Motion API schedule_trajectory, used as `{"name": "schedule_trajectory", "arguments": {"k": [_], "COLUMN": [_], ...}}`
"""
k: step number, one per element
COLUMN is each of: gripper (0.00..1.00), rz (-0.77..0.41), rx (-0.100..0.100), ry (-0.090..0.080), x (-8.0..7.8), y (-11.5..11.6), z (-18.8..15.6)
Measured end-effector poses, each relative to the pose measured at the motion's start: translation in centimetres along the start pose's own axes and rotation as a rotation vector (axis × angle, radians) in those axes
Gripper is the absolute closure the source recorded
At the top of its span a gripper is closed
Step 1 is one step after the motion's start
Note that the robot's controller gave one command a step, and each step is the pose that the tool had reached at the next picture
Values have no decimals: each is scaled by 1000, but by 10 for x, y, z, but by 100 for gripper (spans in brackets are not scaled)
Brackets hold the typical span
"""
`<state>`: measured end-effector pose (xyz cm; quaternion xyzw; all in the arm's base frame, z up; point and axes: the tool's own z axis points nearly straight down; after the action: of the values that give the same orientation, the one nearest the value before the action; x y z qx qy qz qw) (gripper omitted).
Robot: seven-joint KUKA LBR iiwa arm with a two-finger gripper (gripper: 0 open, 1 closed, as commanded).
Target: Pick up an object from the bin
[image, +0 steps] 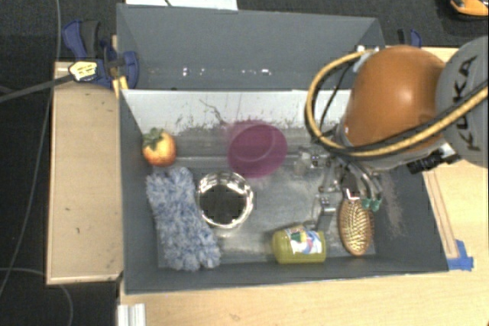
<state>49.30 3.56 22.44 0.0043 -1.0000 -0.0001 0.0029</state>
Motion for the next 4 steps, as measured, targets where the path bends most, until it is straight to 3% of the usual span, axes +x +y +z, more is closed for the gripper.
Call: {"name": "schedule_trajectory", "arguments": {"k": [1, 2, 3, 4], "gripper": [0, 0, 0, 0], "rz": [3, -171, -221, -485], "rx": [-1, 0, 0, 0], "ry": [-8, -4, -6, -5], "x": [-2, 11, 13, 14], "y": [0, -4, -8, -3], "z": [-4, 66, 64, 99]}}
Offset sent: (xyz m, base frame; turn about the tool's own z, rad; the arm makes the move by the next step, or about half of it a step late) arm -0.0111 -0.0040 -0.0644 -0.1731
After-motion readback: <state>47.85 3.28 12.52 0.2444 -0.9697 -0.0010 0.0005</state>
